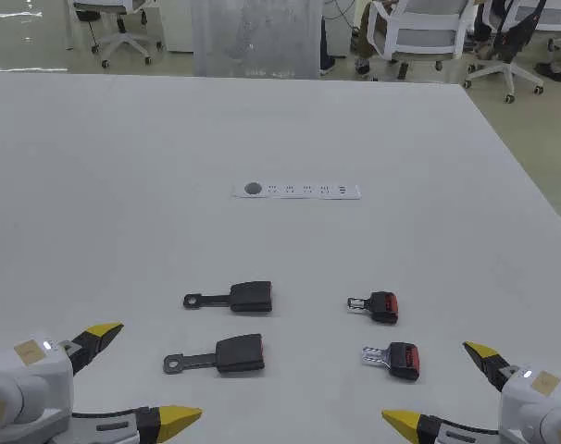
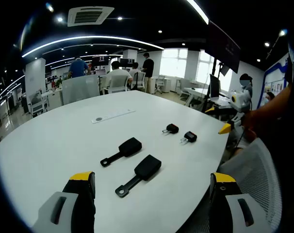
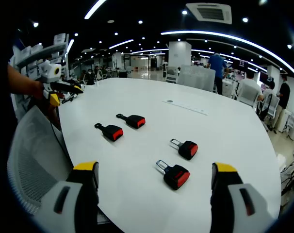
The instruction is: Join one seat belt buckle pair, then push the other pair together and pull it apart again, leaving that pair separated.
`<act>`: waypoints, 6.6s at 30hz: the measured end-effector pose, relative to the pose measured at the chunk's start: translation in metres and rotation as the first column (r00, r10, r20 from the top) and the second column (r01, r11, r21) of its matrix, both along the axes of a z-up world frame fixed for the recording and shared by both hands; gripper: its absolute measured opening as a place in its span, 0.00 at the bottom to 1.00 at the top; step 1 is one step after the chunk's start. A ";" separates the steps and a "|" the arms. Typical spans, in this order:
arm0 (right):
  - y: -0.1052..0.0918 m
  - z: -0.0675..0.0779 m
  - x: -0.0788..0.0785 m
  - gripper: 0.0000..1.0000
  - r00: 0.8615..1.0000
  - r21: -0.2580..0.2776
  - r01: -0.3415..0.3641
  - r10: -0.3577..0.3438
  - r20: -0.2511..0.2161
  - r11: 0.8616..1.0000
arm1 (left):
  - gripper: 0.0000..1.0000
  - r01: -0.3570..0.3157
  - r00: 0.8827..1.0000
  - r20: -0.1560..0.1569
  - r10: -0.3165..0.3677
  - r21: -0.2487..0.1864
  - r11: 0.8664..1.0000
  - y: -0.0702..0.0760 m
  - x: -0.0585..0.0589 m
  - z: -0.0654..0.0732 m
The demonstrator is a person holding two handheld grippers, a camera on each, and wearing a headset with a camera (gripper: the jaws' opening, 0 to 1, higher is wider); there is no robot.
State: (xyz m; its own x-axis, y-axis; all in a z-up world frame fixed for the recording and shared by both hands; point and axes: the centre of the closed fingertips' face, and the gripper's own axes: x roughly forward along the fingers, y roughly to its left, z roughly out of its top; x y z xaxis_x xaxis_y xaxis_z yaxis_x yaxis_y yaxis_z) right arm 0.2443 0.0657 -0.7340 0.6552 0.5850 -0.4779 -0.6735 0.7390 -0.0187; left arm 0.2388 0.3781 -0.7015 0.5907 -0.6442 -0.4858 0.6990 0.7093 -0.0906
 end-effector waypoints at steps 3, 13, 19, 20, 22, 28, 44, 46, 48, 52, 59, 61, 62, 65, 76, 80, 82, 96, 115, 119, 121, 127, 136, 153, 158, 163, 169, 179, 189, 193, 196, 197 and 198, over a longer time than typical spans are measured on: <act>0.001 0.001 0.000 0.99 1.000 0.000 -0.002 0.002 0.001 1.000 | 1.00 -0.006 1.000 0.004 0.006 -0.002 1.000 0.003 0.002 0.001; 0.004 0.003 -0.001 1.00 1.000 -0.005 -0.014 0.014 0.001 1.000 | 1.00 -0.034 0.999 0.002 0.034 -0.032 0.999 0.002 0.001 0.008; 0.005 0.003 0.000 1.00 1.000 -0.004 -0.011 0.011 0.000 1.000 | 1.00 -0.048 0.999 -0.005 0.048 -0.052 0.997 0.001 0.000 0.008; 0.005 0.003 -0.001 1.00 1.000 -0.004 -0.010 0.010 -0.001 1.000 | 1.00 -0.049 0.999 -0.005 0.048 -0.053 0.997 0.000 -0.001 0.008; 0.005 0.002 -0.002 1.00 1.000 -0.007 -0.010 0.010 -0.006 1.000 | 1.00 -0.046 0.999 -0.005 0.045 -0.050 0.998 -0.002 -0.001 0.008; 0.004 0.002 -0.003 0.99 1.000 -0.005 -0.004 0.004 -0.007 1.000 | 1.00 -0.045 0.999 -0.006 0.044 -0.056 0.997 -0.003 -0.001 0.008; 0.004 0.001 -0.007 0.98 1.000 -0.008 -0.009 0.009 -0.015 1.000 | 1.00 -0.049 0.999 -0.007 0.048 -0.048 0.998 0.001 -0.003 0.006; 0.004 0.000 -0.008 0.98 1.000 -0.008 -0.010 0.010 -0.019 1.000 | 1.00 -0.055 0.999 -0.006 0.054 -0.049 0.997 0.002 -0.003 0.006; 0.004 -0.001 -0.009 0.98 1.000 -0.011 -0.013 0.012 -0.024 1.000 | 1.00 -0.056 0.998 -0.003 0.056 -0.052 0.997 0.002 -0.003 0.007; 0.005 -0.002 -0.009 0.97 1.000 -0.012 -0.012 0.011 -0.025 1.000 | 1.00 -0.050 0.999 -0.005 0.050 -0.049 0.998 0.000 -0.003 0.006; 0.003 -0.001 -0.007 0.97 1.000 -0.008 -0.002 0.002 -0.025 1.000 | 1.00 -0.041 0.999 -0.007 0.040 -0.048 0.998 -0.004 -0.002 0.006; 0.002 0.000 -0.006 0.97 1.000 -0.002 0.004 -0.004 -0.026 1.000 | 1.00 -0.040 0.999 -0.007 0.039 -0.047 0.998 -0.003 -0.001 0.006; 0.002 -0.001 -0.005 0.97 1.000 -0.002 0.006 -0.006 -0.028 1.000 | 1.00 -0.040 0.999 -0.008 0.039 -0.047 0.998 -0.002 0.000 0.005; 0.002 -0.001 -0.006 0.97 1.000 -0.007 0.003 -0.003 -0.031 1.000 | 1.00 -0.037 0.999 -0.013 0.036 -0.046 0.998 -0.003 0.000 0.004; 0.002 -0.005 -0.006 0.96 0.999 -0.013 -0.007 0.006 -0.042 1.000 | 1.00 -0.026 0.999 -0.020 0.025 -0.047 0.999 -0.007 0.002 -0.002; 0.002 -0.006 -0.006 0.95 0.999 -0.012 -0.008 0.008 -0.046 1.000 | 1.00 -0.028 0.999 -0.021 0.027 -0.049 0.998 -0.008 0.003 -0.002; 0.002 -0.007 -0.005 0.94 0.999 -0.014 -0.008 0.008 -0.050 1.000 | 1.00 -0.030 0.999 -0.022 0.029 -0.049 0.998 -0.008 0.004 -0.003; 0.000 -0.016 -0.001 0.91 0.996 -0.037 -0.030 0.027 -0.084 0.999 | 1.00 -0.011 0.999 -0.038 0.009 -0.043 0.999 -0.011 0.013 -0.010; -0.010 -0.040 0.022 0.84 0.984 -0.096 -0.081 0.065 -0.166 0.992 | 0.96 0.045 0.996 -0.076 -0.047 -0.022 0.999 -0.025 0.025 -0.028; -0.012 -0.050 0.026 0.83 0.978 -0.112 -0.101 0.078 -0.192 0.989 | 0.96 0.055 0.995 -0.088 -0.056 -0.013 0.998 -0.026 0.031 -0.033; -0.012 -0.055 0.029 0.82 0.975 -0.129 -0.119 0.091 -0.203 0.984 | 0.94 0.062 0.994 -0.092 -0.063 -0.014 0.998 -0.028 0.035 -0.036; -0.016 -0.066 0.039 0.80 0.962 -0.156 -0.166 0.125 -0.241 0.974 | 0.92 0.105 0.988 -0.116 -0.103 0.006 0.994 -0.034 0.042 -0.048; -0.020 -0.081 0.049 0.75 0.939 -0.181 -0.239 0.180 -0.293 0.954 | 0.88 0.176 0.975 -0.145 -0.168 0.039 0.984 -0.042 0.056 -0.069; -0.025 -0.111 0.061 0.63 0.872 -0.196 -0.376 0.275 -0.404 0.906 | 0.76 0.299 0.936 -0.211 -0.283 0.049 0.953 -0.064 0.075 -0.115; -0.023 -0.115 0.060 0.60 0.856 -0.192 -0.409 0.301 -0.421 0.892 | 0.69 0.333 0.919 -0.243 -0.311 0.058 0.941 -0.066 0.076 -0.131; -0.022 -0.118 0.059 0.56 0.840 -0.203 -0.445 0.328 -0.431 0.872 | 0.61 0.406 0.892 -0.258 -0.372 0.092 0.909 -0.069 0.072 -0.143; -0.025 -0.123 0.058 0.51 0.822 -0.225 -0.486 0.354 -0.447 0.844 | 0.55 0.463 0.868 -0.264 -0.420 0.123 0.878 -0.072 0.072 -0.146; -0.026 -0.126 0.058 0.44 0.802 -0.249 -0.535 0.392 -0.452 0.807 | 0.39 0.528 0.836 -0.266 -0.479 0.156 0.835 -0.072 0.069 -0.149; -0.029 -0.127 0.062 0.36 0.769 -0.288 -0.608 0.459 -0.445 0.740 | 0.32 0.673 0.740 -0.270 -0.616 0.262 0.692 -0.070 0.069 -0.152; -0.028 -0.125 0.061 0.36 0.764 -0.285 -0.616 0.468 -0.444 0.734 | 0.32 0.685 0.729 -0.279 -0.625 0.276 0.674 -0.072 0.069 -0.151; -0.028 -0.125 0.061 0.36 0.761 -0.282 -0.620 0.473 -0.444 0.732 | 0.32 0.684 0.730 -0.279 -0.624 0.280 0.674 -0.070 0.070 -0.151; -0.028 -0.125 0.061 0.36 0.761 -0.282 -0.621 0.476 -0.441 0.731 | 0.32 0.683 0.730 -0.277 -0.625 0.284 0.673 -0.069 0.070 -0.152; -0.028 -0.125 0.061 0.36 0.761 -0.281 -0.621 0.477 -0.440 0.732 | 0.32 0.682 0.731 -0.275 -0.624 0.287 0.672 -0.069 0.070 -0.152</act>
State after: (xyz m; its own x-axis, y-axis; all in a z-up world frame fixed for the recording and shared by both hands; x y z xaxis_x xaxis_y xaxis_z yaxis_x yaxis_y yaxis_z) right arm 0.3054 0.0374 -0.8593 0.0458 0.5078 -0.8603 -0.9749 0.2106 0.0725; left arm 0.3091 0.3091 -0.8535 -0.0108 -0.6090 -0.7931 0.9945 0.0764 -0.0722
